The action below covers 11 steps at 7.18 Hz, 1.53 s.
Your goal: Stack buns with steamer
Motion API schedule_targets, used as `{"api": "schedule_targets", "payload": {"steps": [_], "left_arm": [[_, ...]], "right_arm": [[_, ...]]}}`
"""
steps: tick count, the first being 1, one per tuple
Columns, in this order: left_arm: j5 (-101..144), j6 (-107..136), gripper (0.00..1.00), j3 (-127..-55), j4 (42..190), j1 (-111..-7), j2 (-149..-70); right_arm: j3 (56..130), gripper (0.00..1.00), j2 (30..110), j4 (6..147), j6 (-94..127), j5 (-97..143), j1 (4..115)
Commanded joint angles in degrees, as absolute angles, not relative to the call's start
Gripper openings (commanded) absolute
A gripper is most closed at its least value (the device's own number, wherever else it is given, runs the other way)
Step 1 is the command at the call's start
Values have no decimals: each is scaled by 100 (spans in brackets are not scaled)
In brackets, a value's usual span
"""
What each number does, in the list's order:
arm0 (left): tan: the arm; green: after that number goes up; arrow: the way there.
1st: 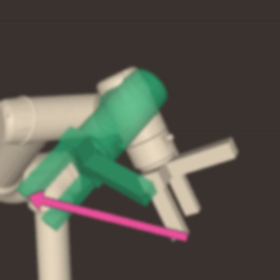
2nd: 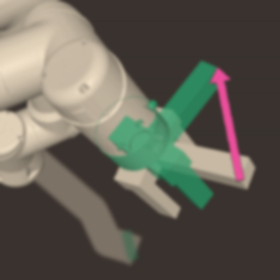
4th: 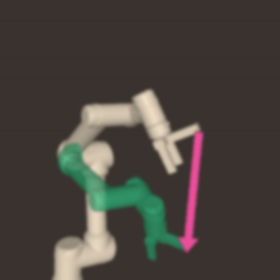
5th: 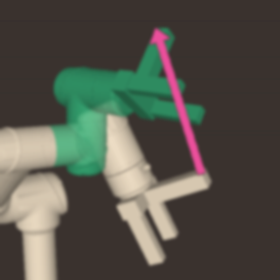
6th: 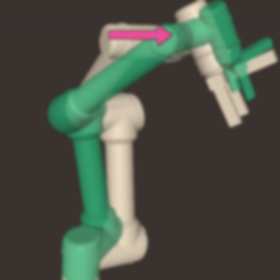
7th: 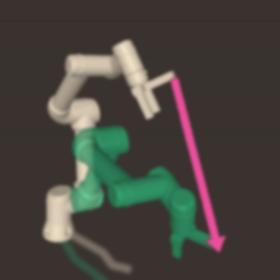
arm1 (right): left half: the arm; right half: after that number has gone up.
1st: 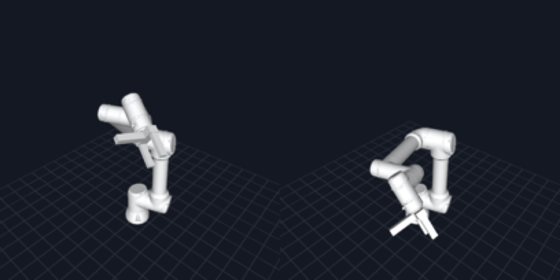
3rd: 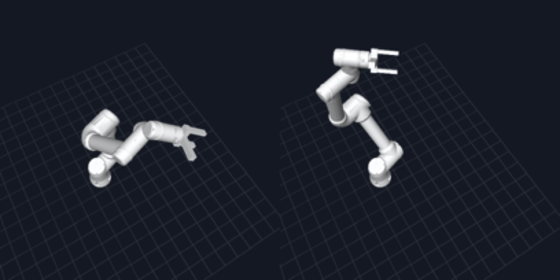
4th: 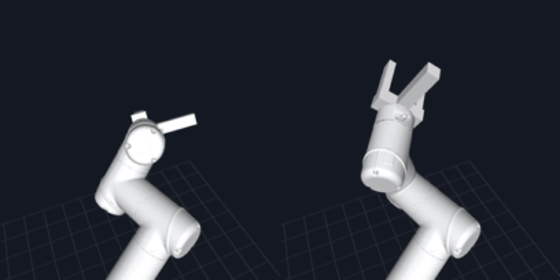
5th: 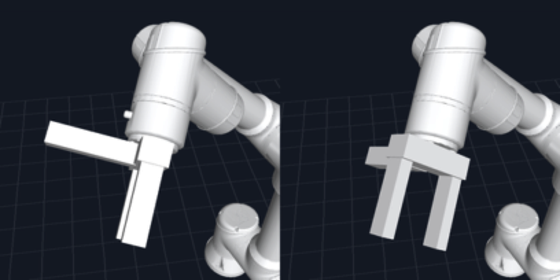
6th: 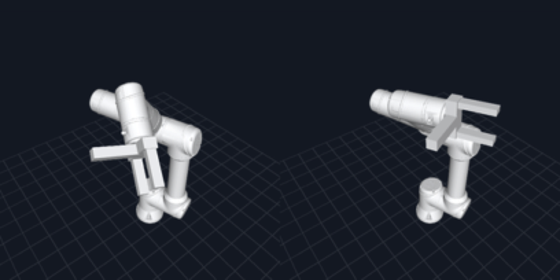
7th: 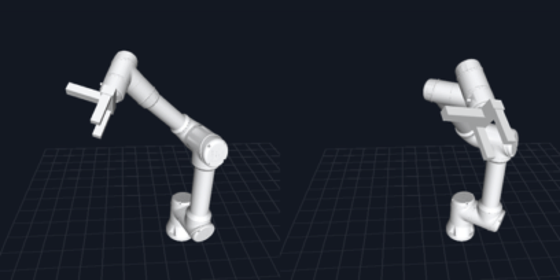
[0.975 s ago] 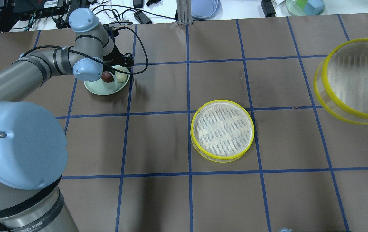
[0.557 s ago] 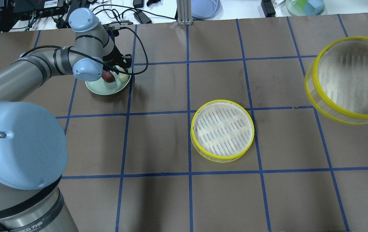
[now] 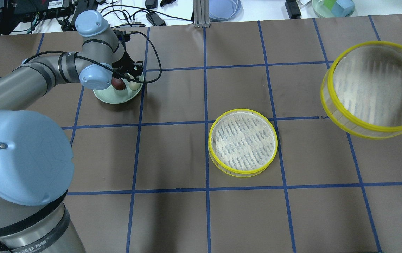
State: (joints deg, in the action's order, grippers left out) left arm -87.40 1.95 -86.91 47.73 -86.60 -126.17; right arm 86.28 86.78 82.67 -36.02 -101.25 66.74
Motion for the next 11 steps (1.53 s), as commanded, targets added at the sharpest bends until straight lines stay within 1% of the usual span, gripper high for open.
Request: {"api": "schedule_targets", "payload": {"steps": [1, 3, 4, 8, 10, 11], "left_arm": [[-8745, 184, 0, -8684, 5087, -8631, -12385], [-8745, 289, 0, -8675, 5552, -8718, -12017], [-8745, 534, 0, -8666, 5859, -8945, -11832], [-8737, 3008, 0, -8692, 6547, -10560, -11146], [-8465, 4606, 0, -8884, 6452, -11526, -11118], [-8464, 4988, 0, -9042, 6451, -11862, -11144]], "right_arm": [[8648, 0, 8675, 8165, -3586, -10142, 6723], [8648, 0, 8675, 8165, -3586, -10143, 6732], [8657, 0, 8684, 8165, -3586, -10116, 6732], [8657, 0, 8684, 8165, -3586, -10134, 6732], [8666, 0, 8675, 8165, -3586, -10143, 6732], [8666, 0, 8675, 8165, -3586, -10151, 6732]]}}
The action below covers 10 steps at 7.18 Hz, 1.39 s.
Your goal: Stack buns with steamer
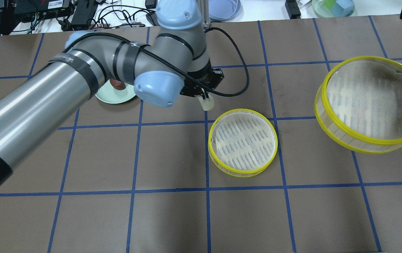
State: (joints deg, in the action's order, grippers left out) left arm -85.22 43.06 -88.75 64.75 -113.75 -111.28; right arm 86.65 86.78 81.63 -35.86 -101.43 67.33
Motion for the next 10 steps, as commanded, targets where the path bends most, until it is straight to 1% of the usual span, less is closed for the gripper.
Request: {"api": "schedule_targets", "payload": {"steps": [1, 2, 3, 4, 5, 7, 9, 10], "left_arm": [[-8464, 5288, 0, -9174, 6408, -12100, -11179], [-8446, 5413, 0, -9245, 6207, -12268, -11267], [-8455, 5188, 45, -9307, 6170, -12304, -11268], [-8472, 5046, 72, -9342, 6161, -12313, -11259], [-8473, 5045, 80, -9343, 6170, -12305, -11259], [-8499, 5027, 85, -9343, 6144, -12305, -11232], [-8517, 5010, 92, -9334, 6143, -12244, -11189], [-8534, 4871, 93, -9308, 6152, -12139, -11110]], "right_arm": [[8666, 0, 8675, 8165, -3586, -10151, 6732], [8666, 0, 8675, 8165, -3586, -10151, 6732], [8666, 0, 8675, 8165, -3586, -10151, 6732], [8666, 0, 8675, 8165, -3586, -10151, 6732], [8666, 0, 8666, 8165, -3586, -10151, 6732], [8666, 0, 8666, 8165, -3586, -10151, 6732], [8666, 0, 8649, 8183, -3586, -10143, 6732], [8666, 0, 8648, 8200, -3569, -10099, 6741]]}}
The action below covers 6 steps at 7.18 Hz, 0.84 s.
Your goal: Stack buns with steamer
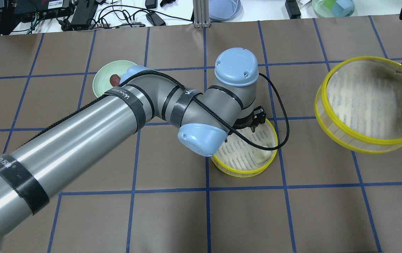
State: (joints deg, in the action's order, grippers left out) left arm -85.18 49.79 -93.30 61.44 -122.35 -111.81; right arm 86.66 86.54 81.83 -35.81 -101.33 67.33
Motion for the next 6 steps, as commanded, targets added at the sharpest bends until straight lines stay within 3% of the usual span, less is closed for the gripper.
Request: {"api": "schedule_targets", "payload": {"steps": [1, 6], "left_arm": [[-8517, 4312, 97, -9299, 6187, -11755, -11005], [-9362, 1370, 100, -9185, 6101, -9503, -10853]], "right_arm": [[8675, 0, 8614, 8235, -3568, -10099, 6750], [8762, 0, 8297, 8332, -992, -9600, 8670]]}}
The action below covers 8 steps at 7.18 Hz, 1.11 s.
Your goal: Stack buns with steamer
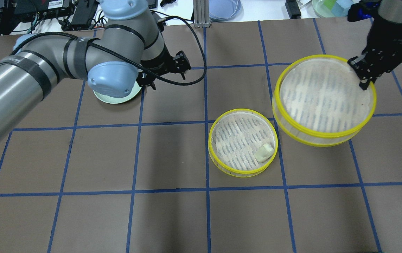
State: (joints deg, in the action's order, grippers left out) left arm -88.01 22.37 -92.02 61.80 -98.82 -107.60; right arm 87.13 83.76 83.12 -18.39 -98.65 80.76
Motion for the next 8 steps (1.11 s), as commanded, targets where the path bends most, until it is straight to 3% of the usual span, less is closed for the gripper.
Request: {"api": "schedule_targets", "payload": {"steps": [1, 6, 8], "left_arm": [[-9413, 875, 100, -9185, 5943, -9118, -11011], [-8938, 133, 100, -9185, 5222, -8640, -11969], [-8930, -245, 99, -9185, 5212, -8447, -12128]], "right_arm": [[8911, 0, 8149, 8523, -819, -9598, 8944], [10649, 0, 8077, 10805, -1484, -9607, 9255], [10793, 0, 8069, 11118, -1494, -9537, 9272]]}}
